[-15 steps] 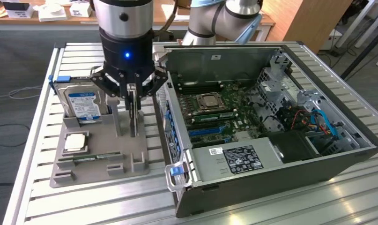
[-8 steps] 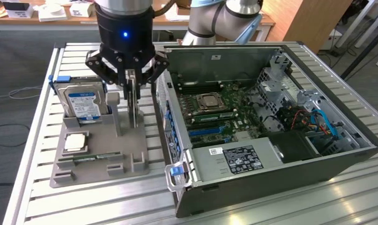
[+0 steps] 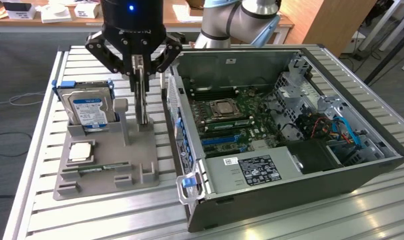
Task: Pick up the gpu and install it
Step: 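Pick up the gpu and move the gpu toward the slot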
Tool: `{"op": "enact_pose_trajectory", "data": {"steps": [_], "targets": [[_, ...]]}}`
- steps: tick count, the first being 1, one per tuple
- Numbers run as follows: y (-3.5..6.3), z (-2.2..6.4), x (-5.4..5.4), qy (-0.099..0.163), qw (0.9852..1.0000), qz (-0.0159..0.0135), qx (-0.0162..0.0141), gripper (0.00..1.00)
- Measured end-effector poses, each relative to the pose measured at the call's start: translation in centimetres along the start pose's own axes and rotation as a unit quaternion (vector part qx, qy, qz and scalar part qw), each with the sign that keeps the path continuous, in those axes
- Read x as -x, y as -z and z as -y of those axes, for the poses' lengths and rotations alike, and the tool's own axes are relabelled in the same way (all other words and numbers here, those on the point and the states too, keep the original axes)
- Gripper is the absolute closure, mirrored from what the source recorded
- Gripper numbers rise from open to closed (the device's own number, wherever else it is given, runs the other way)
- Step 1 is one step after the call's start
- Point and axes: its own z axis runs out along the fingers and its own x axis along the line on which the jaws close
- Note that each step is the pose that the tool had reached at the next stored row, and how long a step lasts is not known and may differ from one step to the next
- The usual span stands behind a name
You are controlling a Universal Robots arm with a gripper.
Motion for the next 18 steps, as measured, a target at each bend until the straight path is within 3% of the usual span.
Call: {"op": "enact_pose_trajectory", "data": {"steps": [11, 18], "targets": [[2.96, -0.14, 0.0, 0.0, 1.0, 0.0, 0.0, 0.73], [3.1, -0.17, 0.2, 0.0, 1.0, 0.0, 0.0001, 0.73]]}}
